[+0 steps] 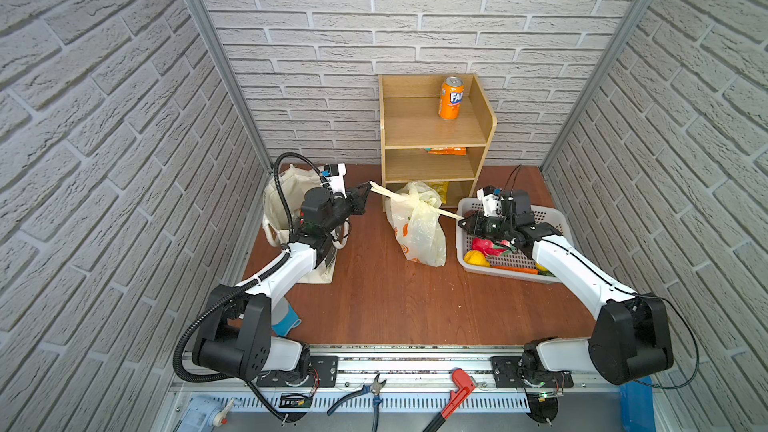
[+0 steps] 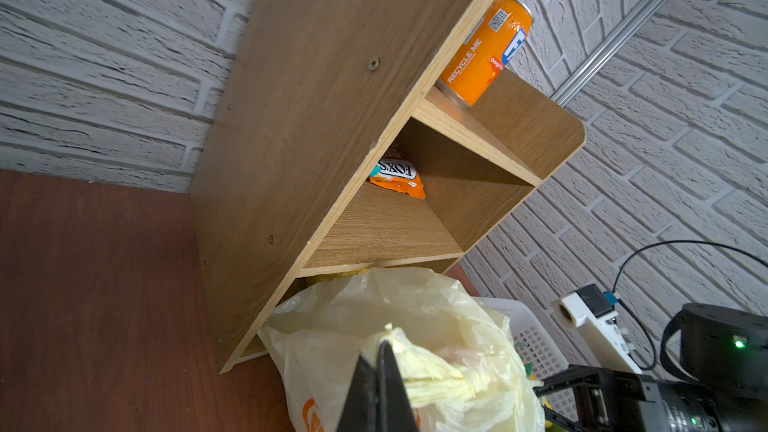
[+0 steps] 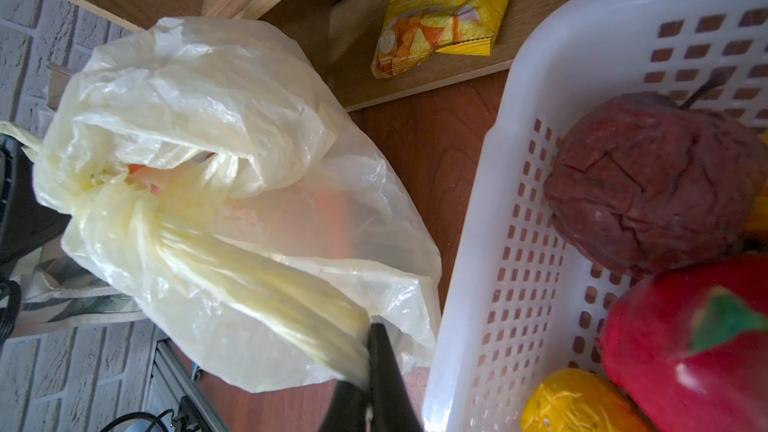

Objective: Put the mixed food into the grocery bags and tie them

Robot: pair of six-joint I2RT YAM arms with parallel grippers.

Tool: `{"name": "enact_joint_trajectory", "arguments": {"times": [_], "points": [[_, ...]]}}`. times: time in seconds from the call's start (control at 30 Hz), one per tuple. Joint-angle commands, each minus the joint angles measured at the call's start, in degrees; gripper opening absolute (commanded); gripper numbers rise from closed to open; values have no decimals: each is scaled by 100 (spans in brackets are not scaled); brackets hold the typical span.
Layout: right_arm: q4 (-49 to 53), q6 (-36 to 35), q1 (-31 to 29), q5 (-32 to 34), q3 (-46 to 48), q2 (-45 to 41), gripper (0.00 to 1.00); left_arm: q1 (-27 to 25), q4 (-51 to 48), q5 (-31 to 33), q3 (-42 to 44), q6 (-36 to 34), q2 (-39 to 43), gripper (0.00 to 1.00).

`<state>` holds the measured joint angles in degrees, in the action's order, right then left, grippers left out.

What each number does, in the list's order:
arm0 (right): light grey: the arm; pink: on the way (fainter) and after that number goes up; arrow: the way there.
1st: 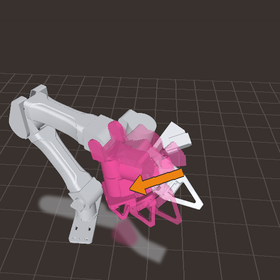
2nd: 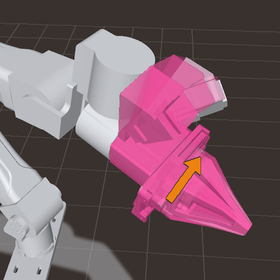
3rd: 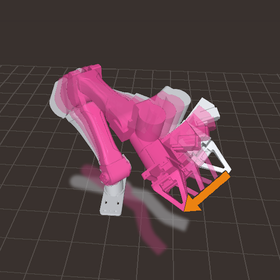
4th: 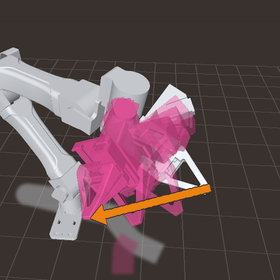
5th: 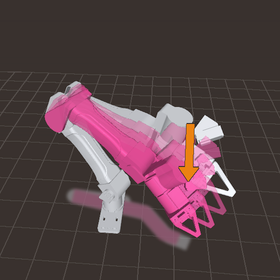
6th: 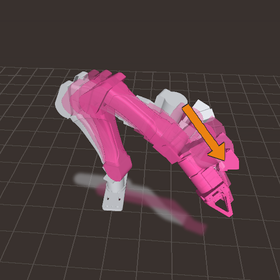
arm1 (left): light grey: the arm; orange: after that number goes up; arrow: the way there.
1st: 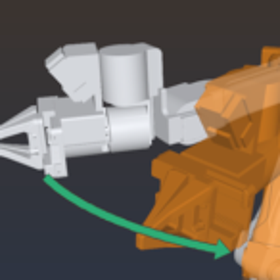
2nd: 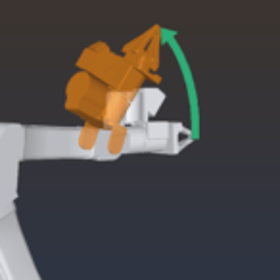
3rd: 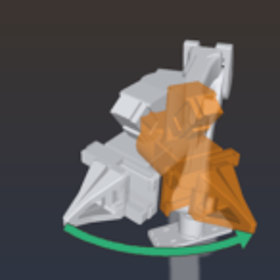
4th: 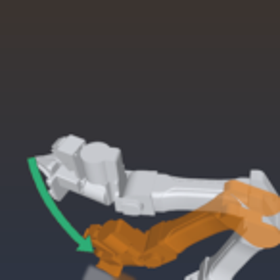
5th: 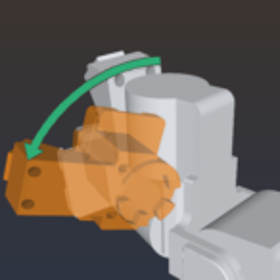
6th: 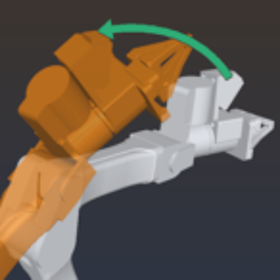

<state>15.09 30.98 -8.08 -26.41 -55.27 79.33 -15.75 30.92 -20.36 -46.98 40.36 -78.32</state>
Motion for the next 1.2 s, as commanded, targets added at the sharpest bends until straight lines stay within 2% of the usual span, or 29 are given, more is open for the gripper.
{"name": "enact_joint_trajectory", "arguments": {"times": [0.0, 0.2, 0.57, 0.77, 0.93, 1.17], "points": [[-159, 345, 458, 287, 211, 205, 6, 255, -29, 787, -259, -277, 328, 0], [-1006, 974, 1280, -115, 1064, 417, 5, 392, -284, 929, -103, -375, 499, 0], [-1070, 1118, 1661, -182, 1287, 221, 6, 440, -406, 1034, -35, -417, 546, 0], [-1258, 1297, 2194, -421, 1541, 294, 6, 556, -444, 1010, 49, -376, 582, 0], [-1293, 1237, 2155, -648, 1484, 208, 5, 539, -403, 833, -19, -373, 540, 0], [-382, 656, 1618, -440, 900, -169, 6, 219, -479, 506, -396, -593, 384, 0]]}}
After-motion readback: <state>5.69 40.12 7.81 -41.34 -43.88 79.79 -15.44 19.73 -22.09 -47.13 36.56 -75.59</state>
